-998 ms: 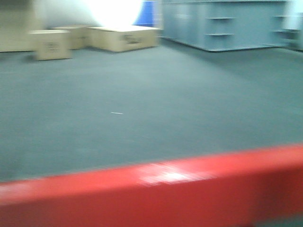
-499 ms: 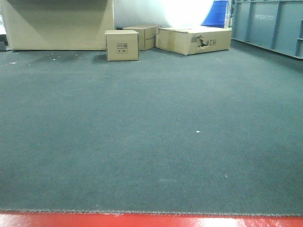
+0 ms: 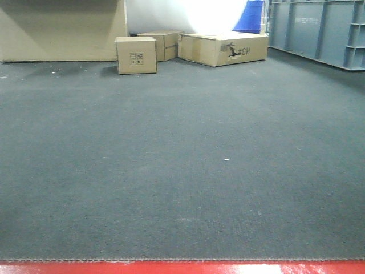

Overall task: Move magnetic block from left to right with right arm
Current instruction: 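Stop the base facing the table near the cardboard boxes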

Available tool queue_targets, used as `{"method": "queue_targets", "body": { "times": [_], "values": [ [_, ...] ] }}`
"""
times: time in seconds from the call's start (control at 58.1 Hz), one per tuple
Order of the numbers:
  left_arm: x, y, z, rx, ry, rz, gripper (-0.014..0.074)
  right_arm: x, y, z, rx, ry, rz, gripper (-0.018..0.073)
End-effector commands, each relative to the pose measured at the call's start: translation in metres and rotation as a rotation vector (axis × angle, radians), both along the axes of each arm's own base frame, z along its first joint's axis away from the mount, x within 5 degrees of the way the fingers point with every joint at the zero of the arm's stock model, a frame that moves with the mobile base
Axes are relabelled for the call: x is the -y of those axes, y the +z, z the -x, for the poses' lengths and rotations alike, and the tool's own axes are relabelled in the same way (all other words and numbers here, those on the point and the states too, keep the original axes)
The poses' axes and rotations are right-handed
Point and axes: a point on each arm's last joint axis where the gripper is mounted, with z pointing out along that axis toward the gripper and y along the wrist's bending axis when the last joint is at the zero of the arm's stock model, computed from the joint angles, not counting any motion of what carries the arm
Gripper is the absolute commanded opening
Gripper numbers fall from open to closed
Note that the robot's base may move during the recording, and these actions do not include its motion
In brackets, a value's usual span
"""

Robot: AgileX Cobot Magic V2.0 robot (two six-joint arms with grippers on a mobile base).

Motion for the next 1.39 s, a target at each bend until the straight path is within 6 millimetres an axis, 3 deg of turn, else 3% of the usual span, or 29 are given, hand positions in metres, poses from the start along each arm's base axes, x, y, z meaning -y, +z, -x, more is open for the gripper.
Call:
{"method": "queue_targets", "body": {
  "times": [0.0,0.757,0.895,1.084,1.239,1.377],
  "values": [
    [-0.001,0.005,0.001,0.085,0.006,0.014,-0.0126,0.0,0.015,-0.001,0.098,0.008,0.006,0.0193],
    [-0.001,0.005,0.001,0.085,0.006,0.014,-0.0126,-0.002,0.019,-0.007,0.088,0.013,0.006,0.0195],
    [-0.001,0.005,0.001,0.085,0.006,0.014,-0.0126,-0.012,0.029,-0.03,0.029,0.083,0.076,0.0195],
    [-0.001,0.005,0.001,0.085,0.006,0.014,-0.0126,-0.039,0.045,-0.071,-0.033,0.279,0.107,0.0195],
    [-0.001,0.005,0.001,0.085,0.006,0.014,-0.0126,-0.07,0.057,-0.112,-0.12,0.388,0.134,0.0195],
    [-0.001,0.005,0.001,0.085,0.006,0.014,-0.0126,-0.11,0.059,-0.155,-0.21,0.472,0.168,0.0195]
  ]
}}
